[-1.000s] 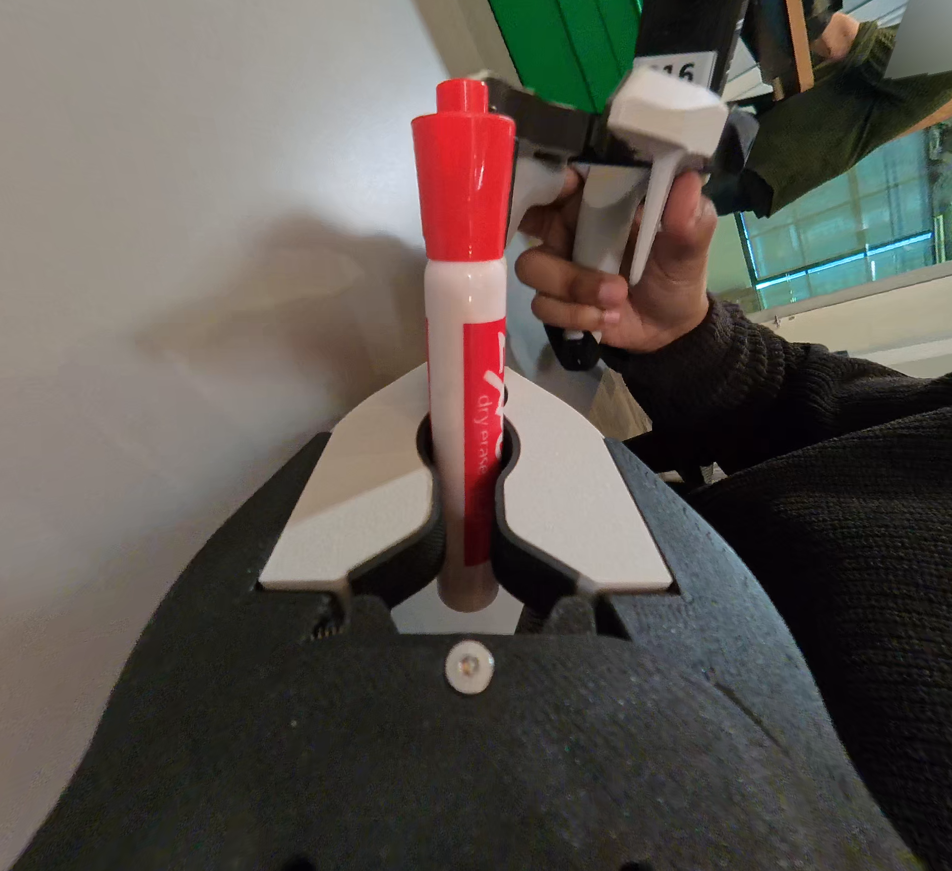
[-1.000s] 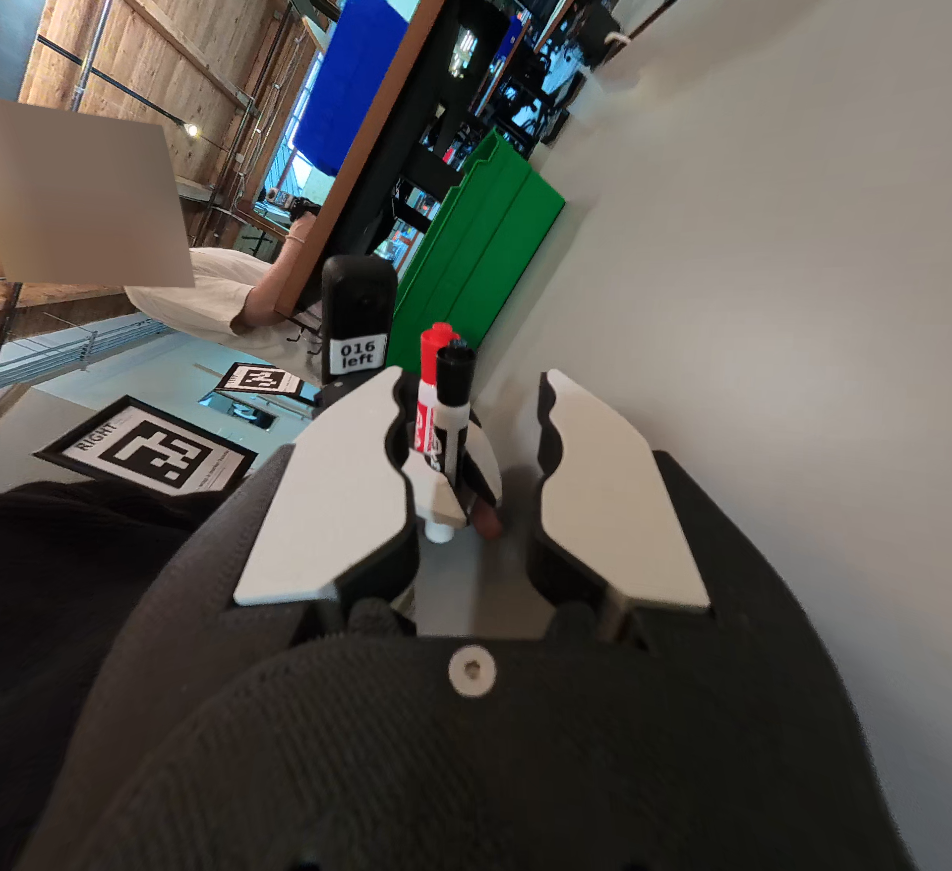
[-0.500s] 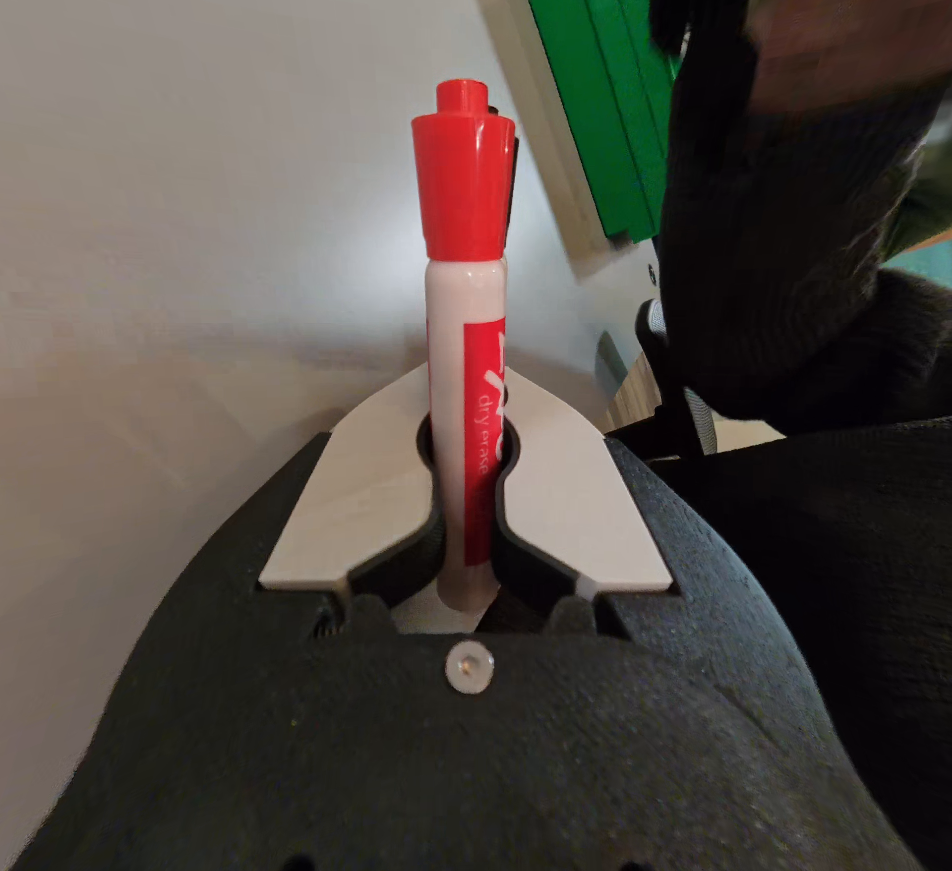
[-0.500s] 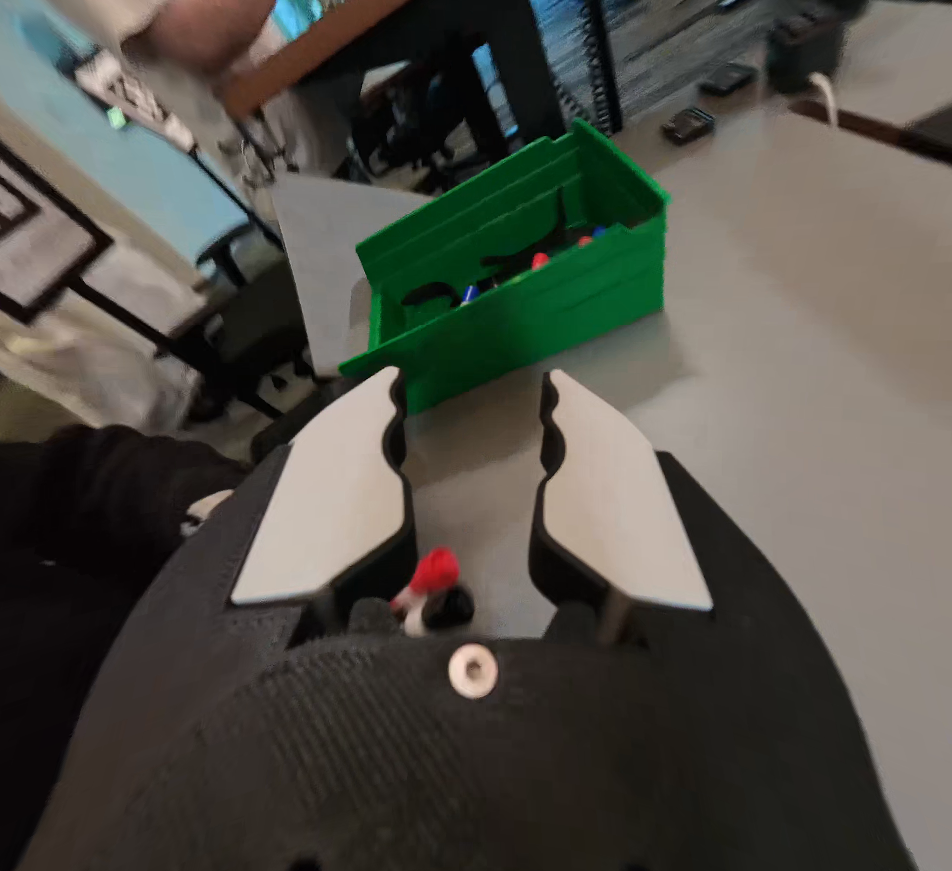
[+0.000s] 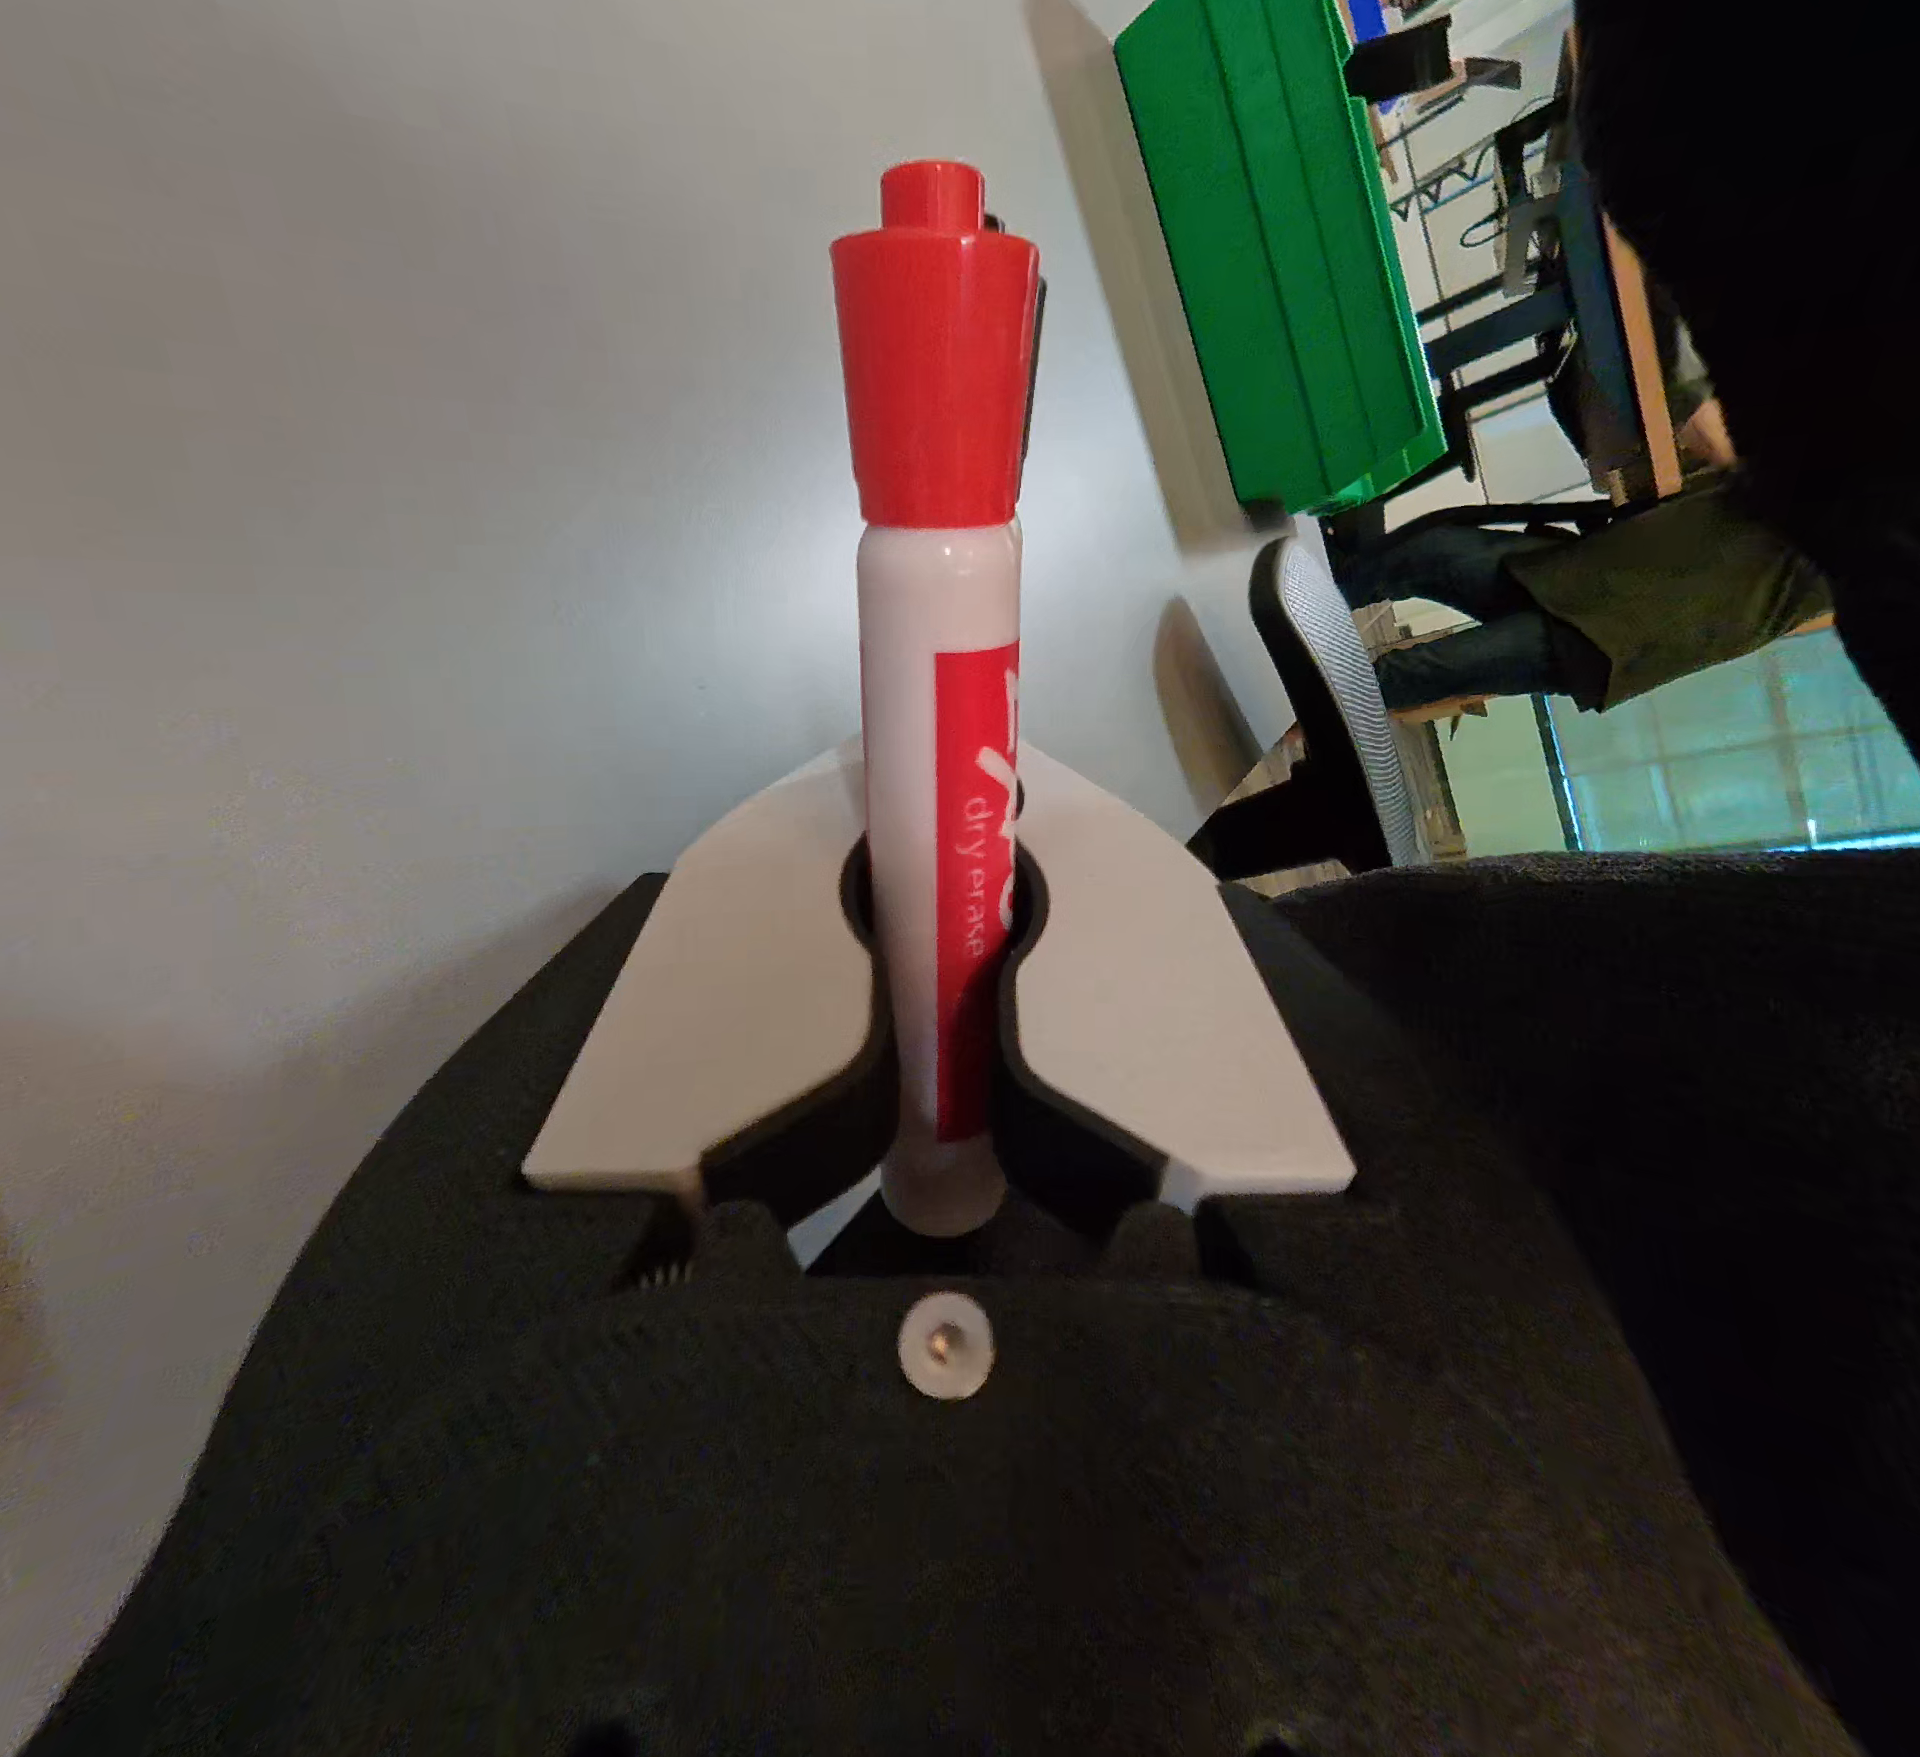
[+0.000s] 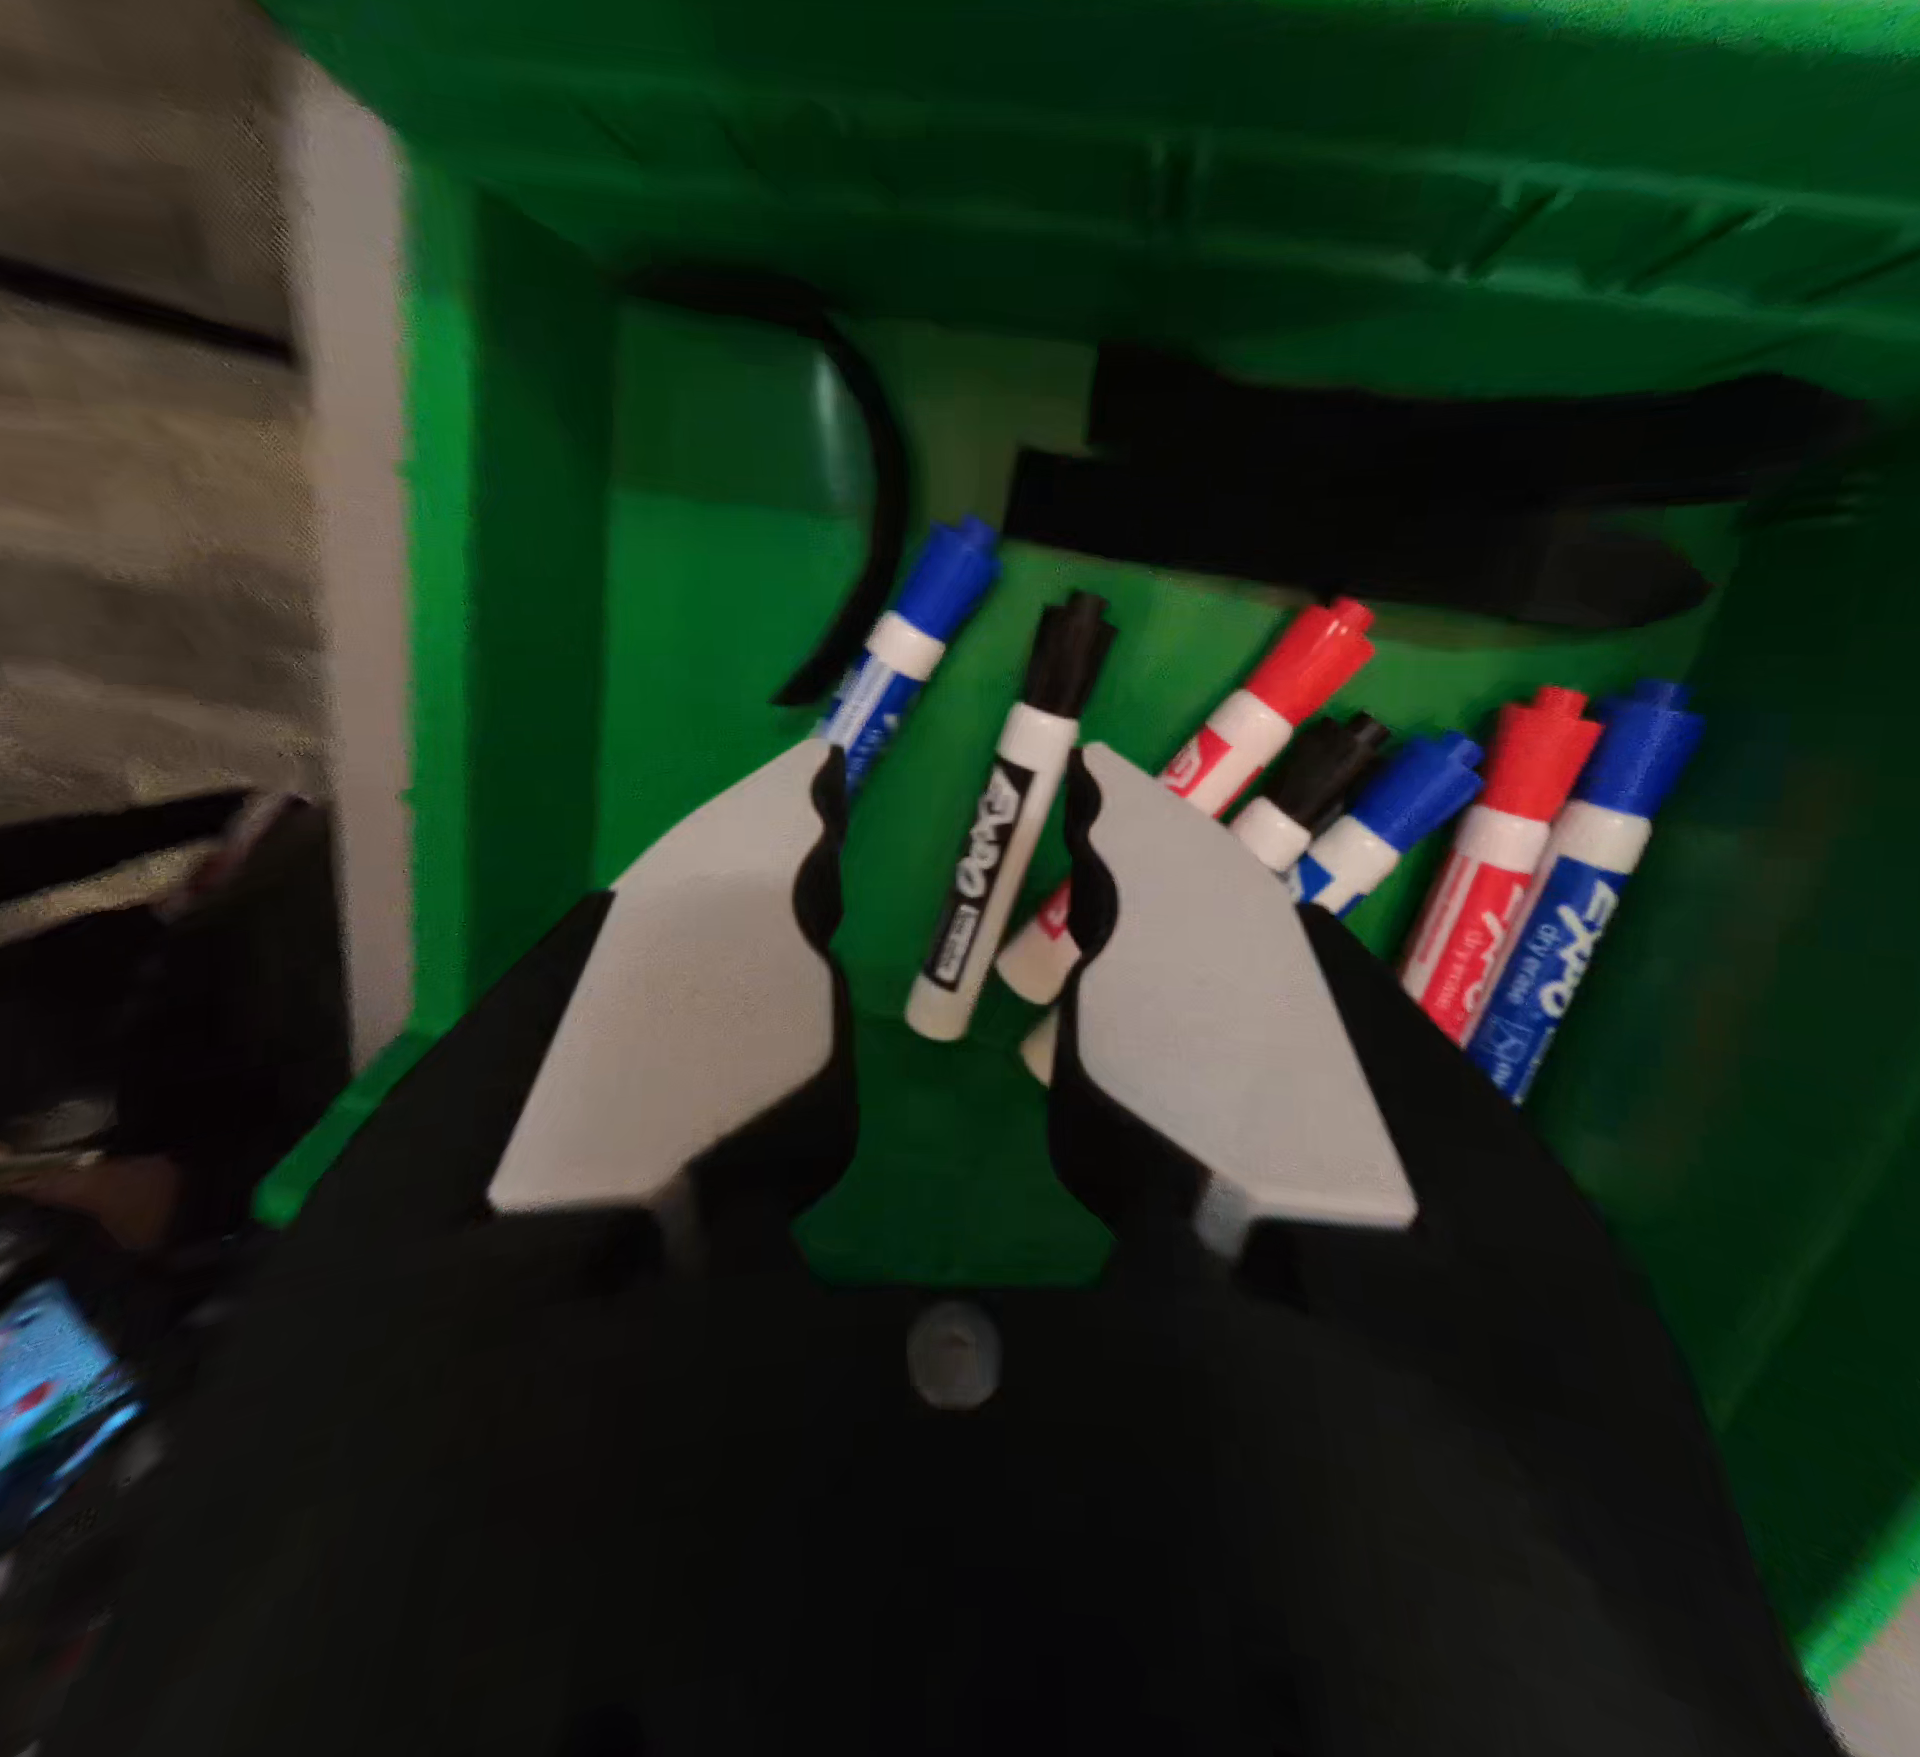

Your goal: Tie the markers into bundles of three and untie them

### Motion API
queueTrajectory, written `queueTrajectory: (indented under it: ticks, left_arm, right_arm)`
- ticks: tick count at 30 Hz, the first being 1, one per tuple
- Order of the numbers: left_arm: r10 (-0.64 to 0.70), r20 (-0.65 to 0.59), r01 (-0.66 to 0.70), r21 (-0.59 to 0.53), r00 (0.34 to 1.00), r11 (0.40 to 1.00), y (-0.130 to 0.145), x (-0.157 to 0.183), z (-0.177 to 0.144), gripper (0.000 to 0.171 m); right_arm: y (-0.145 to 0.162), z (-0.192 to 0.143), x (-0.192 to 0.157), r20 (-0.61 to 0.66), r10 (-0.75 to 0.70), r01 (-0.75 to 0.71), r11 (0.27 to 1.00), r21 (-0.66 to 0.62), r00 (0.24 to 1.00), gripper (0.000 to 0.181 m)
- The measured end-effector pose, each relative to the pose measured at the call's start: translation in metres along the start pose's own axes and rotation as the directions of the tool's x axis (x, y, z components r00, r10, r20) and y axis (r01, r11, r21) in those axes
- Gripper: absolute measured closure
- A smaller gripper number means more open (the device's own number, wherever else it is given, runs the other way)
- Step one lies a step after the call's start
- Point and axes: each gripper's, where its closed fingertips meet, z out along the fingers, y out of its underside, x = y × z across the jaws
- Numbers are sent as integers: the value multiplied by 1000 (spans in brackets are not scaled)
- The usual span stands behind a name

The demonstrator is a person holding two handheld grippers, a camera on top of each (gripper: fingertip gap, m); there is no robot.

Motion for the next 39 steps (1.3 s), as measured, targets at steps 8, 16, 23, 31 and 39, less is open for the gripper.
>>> queueTrajectory:
  ticks: [8, 16, 23, 31, 39]
  left_arm:
    - [13, -10, -12, 12, 1000, 1000, 2, 6, -8, 156]
    - [36, -23, -36, -8, 999, 999, 5, 13, -3, 157]
    - [52, -40, -54, -49, 998, 997, 5, 16, 8, 157]
    - [93, -160, -120, -170, 983, 978, 6, 33, 43, 157]
    - [110, -320, -221, -337, 941, 915, 8, 59, 90, 157]
  right_arm:
    - [22, 44, 22, -86, -32, 9, 968, -252, 996, 159]
    - [2, -73, -21, 89, 27, -50, 963, 266, 996, 163]
    - [127, -224, -59, 82, 125, -145, 662, 735, 989, 163]
    - [314, -198, -94, 356, 351, -467, 313, 827, 866, 163]
    - [393, -170, -115, 635, 309, -668, 3, 744, 708, 164]
